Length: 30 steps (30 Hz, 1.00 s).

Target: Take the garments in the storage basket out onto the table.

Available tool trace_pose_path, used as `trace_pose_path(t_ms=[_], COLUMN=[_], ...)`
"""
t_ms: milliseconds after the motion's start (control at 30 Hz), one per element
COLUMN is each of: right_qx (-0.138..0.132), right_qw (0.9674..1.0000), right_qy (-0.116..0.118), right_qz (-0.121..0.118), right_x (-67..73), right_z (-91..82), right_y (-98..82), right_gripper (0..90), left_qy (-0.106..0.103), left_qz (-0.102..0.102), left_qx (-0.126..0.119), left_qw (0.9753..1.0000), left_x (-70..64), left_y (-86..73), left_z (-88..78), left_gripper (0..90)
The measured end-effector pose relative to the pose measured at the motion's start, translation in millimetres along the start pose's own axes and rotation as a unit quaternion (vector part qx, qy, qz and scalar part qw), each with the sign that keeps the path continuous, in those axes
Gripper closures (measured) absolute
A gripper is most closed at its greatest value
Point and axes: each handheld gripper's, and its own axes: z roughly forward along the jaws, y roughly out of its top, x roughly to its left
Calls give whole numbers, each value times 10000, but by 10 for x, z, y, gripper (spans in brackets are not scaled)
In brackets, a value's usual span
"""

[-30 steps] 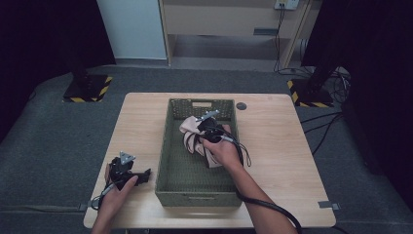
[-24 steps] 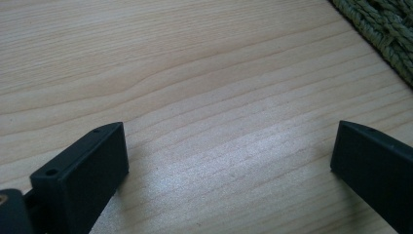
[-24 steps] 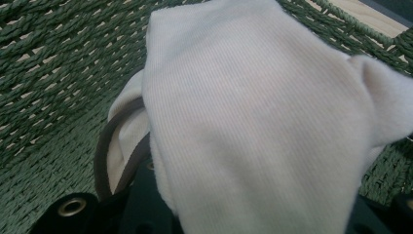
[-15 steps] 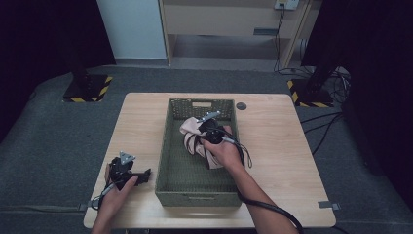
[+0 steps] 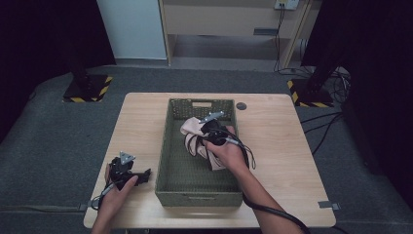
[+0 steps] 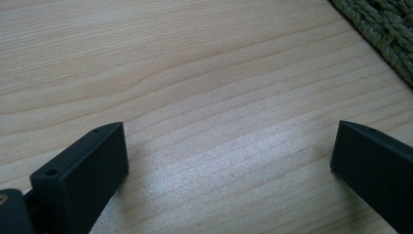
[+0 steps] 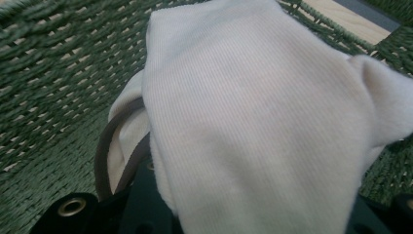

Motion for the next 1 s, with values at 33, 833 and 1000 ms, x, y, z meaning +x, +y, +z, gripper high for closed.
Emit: trace_pose_path(t_ms=[33, 833, 1000], right_qx=[-20, -174, -252], right_qw=[10000, 9998, 9995], right_qy=[0, 15, 35], right_qz=[-9, -112, -172], right_x=[1, 27, 38], right_z=[-21, -455, -583], right_y=[5, 190, 231], right_gripper=[646, 645, 645], left_qy=[3, 6, 5], left_qz=[-13, -12, -17], left_qx=[-8, -6, -10], left_qw=[10000, 10000, 10000], left_x=[-2, -2, -3], left_y=[0, -1, -1], left_z=[1, 0, 1], left_gripper=[0, 0, 0])
